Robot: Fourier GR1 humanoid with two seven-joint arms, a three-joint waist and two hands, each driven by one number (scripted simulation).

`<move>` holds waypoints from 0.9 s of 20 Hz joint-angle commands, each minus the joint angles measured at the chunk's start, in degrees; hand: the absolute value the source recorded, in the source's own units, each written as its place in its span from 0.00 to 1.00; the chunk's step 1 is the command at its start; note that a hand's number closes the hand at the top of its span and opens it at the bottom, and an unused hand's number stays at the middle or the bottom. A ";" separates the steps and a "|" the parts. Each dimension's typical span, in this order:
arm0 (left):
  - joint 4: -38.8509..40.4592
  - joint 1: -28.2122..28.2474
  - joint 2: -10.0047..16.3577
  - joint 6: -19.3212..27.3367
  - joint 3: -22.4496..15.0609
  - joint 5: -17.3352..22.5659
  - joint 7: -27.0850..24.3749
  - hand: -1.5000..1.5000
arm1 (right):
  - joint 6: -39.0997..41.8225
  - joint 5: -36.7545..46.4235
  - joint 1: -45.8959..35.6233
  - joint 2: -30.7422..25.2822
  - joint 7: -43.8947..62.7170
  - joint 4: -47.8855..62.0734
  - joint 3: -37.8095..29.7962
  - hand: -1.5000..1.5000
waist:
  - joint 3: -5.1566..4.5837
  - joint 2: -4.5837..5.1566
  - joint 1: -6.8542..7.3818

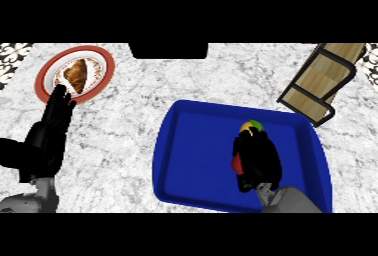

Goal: Pick the tomato from the tray and place it in the tiered shelf

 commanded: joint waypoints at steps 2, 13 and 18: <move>-1.01 1.72 -0.04 -0.29 0.31 0.57 -0.21 0.50 | 1.50 -6.45 3.88 -16.75 -24.43 -3.51 0.39 1.00 | 0.64 0.74 -0.18; -1.31 1.49 0.20 0.74 1.95 0.61 -0.09 0.50 | 1.17 -27.04 9.15 -42.42 -69.89 -5.84 -13.77 1.00 | 0.68 0.51 -3.08; -1.71 1.91 -0.25 1.05 1.84 0.75 0.66 0.50 | 8.78 -47.52 8.91 -45.42 -82.01 1.33 -28.76 1.00 | 0.59 0.51 -3.50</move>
